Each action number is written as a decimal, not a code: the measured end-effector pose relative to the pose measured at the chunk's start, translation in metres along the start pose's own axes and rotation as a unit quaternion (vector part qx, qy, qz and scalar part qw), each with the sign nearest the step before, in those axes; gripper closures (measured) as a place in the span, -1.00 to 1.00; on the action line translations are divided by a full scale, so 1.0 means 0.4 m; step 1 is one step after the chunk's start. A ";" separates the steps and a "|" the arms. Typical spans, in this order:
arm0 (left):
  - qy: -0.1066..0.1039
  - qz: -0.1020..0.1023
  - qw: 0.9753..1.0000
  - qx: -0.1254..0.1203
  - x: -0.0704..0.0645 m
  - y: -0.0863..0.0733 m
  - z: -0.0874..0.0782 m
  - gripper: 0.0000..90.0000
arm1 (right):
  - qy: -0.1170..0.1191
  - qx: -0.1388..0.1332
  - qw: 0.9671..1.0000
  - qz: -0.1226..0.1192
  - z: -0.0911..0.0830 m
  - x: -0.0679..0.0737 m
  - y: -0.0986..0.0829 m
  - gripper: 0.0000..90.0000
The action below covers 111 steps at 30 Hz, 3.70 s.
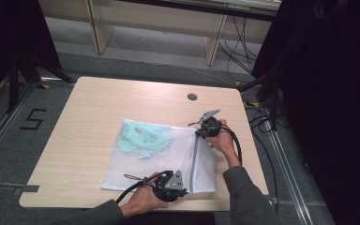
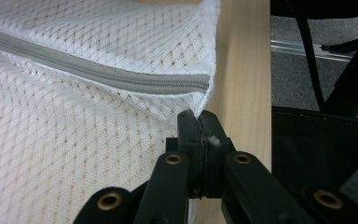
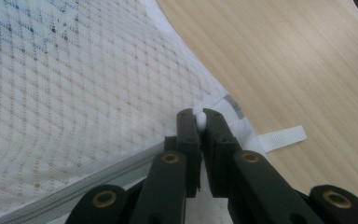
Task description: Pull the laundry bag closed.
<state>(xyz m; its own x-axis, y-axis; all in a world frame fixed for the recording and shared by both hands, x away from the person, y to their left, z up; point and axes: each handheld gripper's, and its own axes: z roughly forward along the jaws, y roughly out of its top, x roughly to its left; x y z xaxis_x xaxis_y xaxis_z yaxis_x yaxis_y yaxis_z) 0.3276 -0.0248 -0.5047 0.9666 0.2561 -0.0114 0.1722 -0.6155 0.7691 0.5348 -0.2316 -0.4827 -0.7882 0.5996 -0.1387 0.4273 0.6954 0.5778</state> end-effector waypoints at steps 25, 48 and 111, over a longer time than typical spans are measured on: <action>-0.015 -0.028 0.999 -0.011 0.015 0.007 0.016 0.88 | -0.015 -0.007 1.000 0.013 0.003 -0.002 0.004 0.91; 0.026 -0.076 0.996 -0.032 0.078 0.006 -0.091 -0.06 | -0.024 -0.026 0.997 0.075 -0.053 0.020 0.017 0.09; 0.133 -0.123 0.982 -0.048 0.146 -0.120 -0.305 -0.39 | 0.026 -0.068 0.997 0.030 -0.194 0.241 -0.085 -0.20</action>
<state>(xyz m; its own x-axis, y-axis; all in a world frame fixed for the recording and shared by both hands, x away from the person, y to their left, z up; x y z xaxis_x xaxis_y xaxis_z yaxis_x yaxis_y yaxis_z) 0.3527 0.1107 -0.4645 0.8121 0.5815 -0.0476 0.3632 -0.4401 0.8212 0.4097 -0.2282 -0.4534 -0.7866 0.6143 -0.0616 0.4126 0.5973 0.6878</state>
